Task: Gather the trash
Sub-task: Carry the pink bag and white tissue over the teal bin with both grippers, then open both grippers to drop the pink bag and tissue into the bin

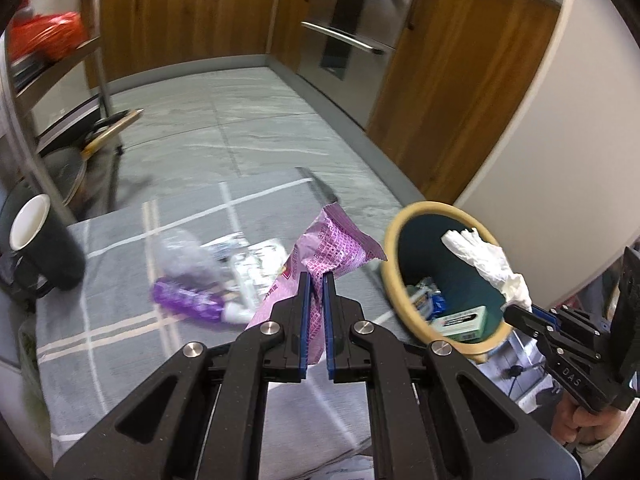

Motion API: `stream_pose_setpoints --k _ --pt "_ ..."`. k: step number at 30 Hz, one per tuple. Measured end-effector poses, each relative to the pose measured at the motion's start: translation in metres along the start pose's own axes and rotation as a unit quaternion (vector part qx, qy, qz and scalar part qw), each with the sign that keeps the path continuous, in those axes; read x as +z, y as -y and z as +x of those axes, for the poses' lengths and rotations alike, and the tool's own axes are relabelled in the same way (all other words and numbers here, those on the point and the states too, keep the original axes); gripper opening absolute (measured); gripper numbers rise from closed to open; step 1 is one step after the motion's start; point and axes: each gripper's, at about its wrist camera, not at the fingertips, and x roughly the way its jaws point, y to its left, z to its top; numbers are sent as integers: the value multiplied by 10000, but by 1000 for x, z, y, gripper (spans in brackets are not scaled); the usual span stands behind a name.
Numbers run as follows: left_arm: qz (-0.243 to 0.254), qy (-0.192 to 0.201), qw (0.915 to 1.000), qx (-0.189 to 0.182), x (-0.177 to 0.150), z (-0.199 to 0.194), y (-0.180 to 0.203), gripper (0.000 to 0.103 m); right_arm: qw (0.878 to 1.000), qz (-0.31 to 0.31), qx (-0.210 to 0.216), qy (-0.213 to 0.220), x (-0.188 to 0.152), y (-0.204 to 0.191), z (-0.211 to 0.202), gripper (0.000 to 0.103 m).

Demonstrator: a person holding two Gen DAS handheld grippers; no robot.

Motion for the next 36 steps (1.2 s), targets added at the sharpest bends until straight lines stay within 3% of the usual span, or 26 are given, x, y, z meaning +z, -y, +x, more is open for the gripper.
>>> stream_pose_setpoints --k 17,28,31,32,36 --pt "665 -340 9945 -733 13 55 112 5 9971 580 -465 161 -11 57 -23 9" --pt "683 -695 9900 -1022 11 105 149 6 9937 931 -612 94 -18 83 -22 9" --pt "613 -806 9893 -1049 7 116 150 9 9929 998 -639 41 -19 87 -19 9" --pt "590 -830 9895 -1023 7 119 149 15 9928 1011 -642 29 -19 89 -18 9" --pt "595 -849 9901 -946 4 121 146 23 9924 1058 -630 -13 -19 88 -13 9"
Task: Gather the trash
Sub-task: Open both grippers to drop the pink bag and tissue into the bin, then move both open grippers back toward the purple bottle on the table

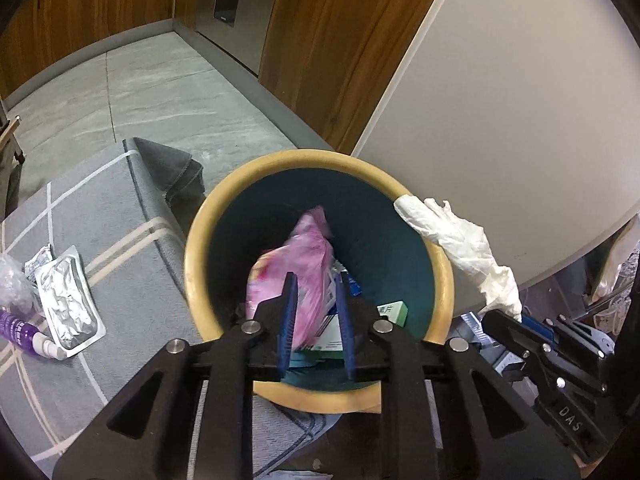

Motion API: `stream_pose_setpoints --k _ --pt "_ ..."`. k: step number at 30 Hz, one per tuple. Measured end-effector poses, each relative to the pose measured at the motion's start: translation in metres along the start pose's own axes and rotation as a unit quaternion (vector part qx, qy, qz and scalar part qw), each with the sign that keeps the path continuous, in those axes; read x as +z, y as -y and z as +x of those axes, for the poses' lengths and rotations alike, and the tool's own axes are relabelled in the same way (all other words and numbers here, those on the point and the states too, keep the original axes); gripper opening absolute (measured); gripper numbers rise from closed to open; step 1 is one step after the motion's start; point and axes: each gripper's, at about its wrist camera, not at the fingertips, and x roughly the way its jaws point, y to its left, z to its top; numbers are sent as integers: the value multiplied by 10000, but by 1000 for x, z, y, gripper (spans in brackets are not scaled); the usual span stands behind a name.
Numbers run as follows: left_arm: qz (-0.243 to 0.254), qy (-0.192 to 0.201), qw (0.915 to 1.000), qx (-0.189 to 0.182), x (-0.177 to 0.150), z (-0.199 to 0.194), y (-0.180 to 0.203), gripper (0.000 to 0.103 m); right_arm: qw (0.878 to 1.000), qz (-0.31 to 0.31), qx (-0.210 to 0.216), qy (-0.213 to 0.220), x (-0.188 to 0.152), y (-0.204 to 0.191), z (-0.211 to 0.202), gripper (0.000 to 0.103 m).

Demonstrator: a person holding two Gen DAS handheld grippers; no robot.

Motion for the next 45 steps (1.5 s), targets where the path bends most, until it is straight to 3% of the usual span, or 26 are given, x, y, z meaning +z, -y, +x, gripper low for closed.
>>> stream_pose_setpoints --k 8,14,18,28,45 --pt "-198 251 9994 109 -1 -28 -24 53 9997 -123 -61 -222 -1 -6 16 9" --pt "-272 390 9987 193 -5 -51 -41 59 9988 -203 -137 -418 -4 -13 31 9" --pt "-299 469 9980 286 -10 -64 -51 60 9984 -232 -148 -491 -4 -17 38 9" --pt "-408 572 9960 556 -23 -88 -80 65 9985 -244 -147 -465 -5 -23 38 36" --pt "-976 572 9854 1273 -71 -125 -167 66 9990 -274 148 -321 4 -51 38 41"
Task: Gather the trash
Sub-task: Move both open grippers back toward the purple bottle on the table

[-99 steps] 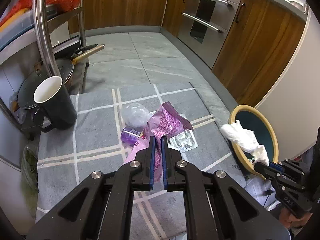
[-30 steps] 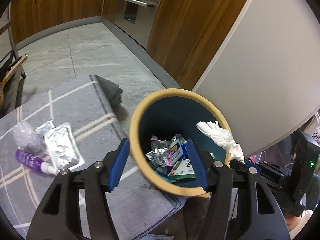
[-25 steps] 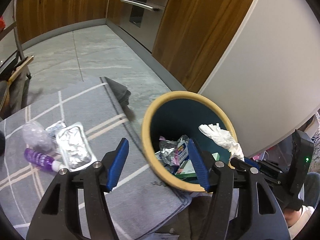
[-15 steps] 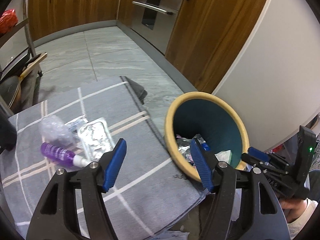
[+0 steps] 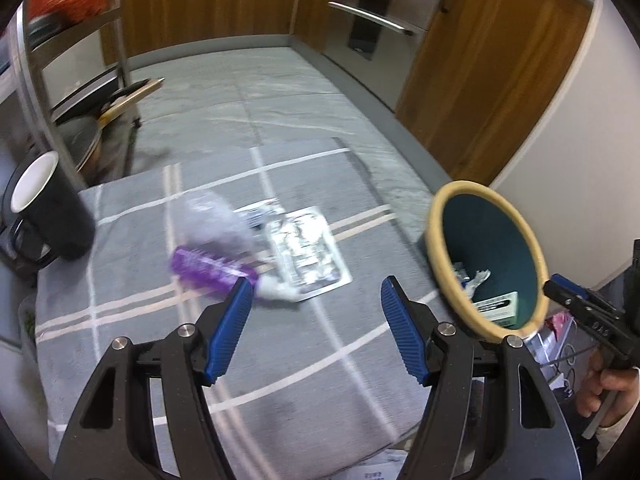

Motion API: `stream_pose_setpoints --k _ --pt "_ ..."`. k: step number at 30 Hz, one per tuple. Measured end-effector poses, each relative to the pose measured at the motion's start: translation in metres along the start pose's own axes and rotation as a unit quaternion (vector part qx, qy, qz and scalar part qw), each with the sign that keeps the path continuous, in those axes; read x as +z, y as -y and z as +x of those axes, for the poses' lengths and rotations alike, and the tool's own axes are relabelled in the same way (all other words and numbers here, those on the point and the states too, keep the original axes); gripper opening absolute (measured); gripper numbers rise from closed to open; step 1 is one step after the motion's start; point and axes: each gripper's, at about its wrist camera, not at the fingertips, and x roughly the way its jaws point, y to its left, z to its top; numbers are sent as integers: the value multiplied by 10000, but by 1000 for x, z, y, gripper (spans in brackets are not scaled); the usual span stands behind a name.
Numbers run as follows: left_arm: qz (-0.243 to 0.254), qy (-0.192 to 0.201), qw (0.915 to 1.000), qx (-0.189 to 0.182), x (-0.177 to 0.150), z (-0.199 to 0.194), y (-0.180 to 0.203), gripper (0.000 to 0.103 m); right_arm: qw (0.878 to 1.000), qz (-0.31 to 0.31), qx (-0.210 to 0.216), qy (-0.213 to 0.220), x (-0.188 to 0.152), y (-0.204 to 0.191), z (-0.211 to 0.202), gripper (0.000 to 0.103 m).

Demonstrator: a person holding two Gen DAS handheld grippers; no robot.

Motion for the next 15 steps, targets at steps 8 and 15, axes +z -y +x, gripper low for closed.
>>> stream_pose_setpoints --k 8,15 --pt "-380 -135 9987 324 -11 9 -46 67 9996 -195 226 7 3 -29 5 41" --pt "-1464 -316 9887 83 -8 41 -83 67 9981 -460 411 -59 5 -65 14 41"
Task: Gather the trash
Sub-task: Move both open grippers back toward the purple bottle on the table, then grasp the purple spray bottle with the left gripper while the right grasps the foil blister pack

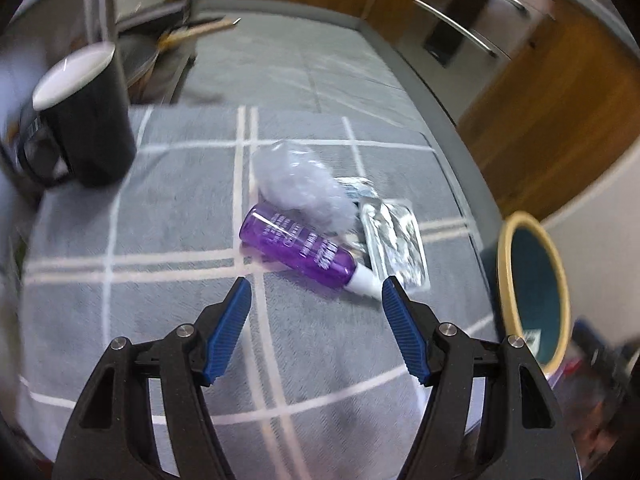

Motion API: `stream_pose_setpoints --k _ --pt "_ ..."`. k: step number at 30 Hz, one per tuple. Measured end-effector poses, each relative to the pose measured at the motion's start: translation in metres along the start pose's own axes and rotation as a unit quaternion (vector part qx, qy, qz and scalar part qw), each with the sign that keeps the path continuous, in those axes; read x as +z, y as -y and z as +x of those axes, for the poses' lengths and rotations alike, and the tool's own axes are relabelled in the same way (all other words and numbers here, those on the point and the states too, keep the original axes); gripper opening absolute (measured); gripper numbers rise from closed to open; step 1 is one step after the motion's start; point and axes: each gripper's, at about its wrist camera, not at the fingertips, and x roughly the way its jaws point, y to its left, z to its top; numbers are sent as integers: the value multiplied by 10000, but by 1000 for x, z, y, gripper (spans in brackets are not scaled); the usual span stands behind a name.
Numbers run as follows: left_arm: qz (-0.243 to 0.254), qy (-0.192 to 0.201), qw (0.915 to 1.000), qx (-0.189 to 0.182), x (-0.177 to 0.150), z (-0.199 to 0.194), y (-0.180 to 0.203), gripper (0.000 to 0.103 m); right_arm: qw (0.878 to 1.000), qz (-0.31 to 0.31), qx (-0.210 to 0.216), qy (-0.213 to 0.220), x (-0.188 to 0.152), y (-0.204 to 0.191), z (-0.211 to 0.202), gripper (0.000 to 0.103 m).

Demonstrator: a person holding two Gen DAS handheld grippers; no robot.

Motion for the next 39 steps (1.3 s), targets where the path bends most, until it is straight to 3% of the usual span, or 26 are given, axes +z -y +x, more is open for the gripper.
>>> stream_pose_setpoints --k 5,8,15,18,21,27,29,36,38,39 --pt "-942 -167 9949 -316 11 28 -16 66 9999 -107 84 -96 2 -18 11 41" --pt "-1168 -248 9924 -283 14 42 -17 65 9997 -135 109 -152 3 -24 16 41" --pt "-1077 -385 9934 112 20 66 -13 58 9992 -256 186 -263 7 -40 30 41" --pt "-863 -481 9946 327 20 68 -13 41 9987 -345 228 -310 10 -46 38 41" --pt "-771 -519 9949 394 18 65 -21 35 9981 -410 268 -362 15 -54 49 41" --pt "-519 -562 9959 474 8 52 -42 33 9959 -635 396 -518 23 -82 77 41" --pt "-423 -572 9962 495 4 46 -44 33 9956 -650 427 -518 26 -88 85 57" --pt "-164 -668 9968 410 -10 36 -53 33 9953 -638 332 -644 42 -107 132 69" --pt "-110 -697 9967 399 -11 34 -53 33 9952 -639 232 -701 45 -111 146 80" --pt "-110 -706 9967 387 -10 35 -53 34 9952 -627 211 -725 46 -113 154 80"
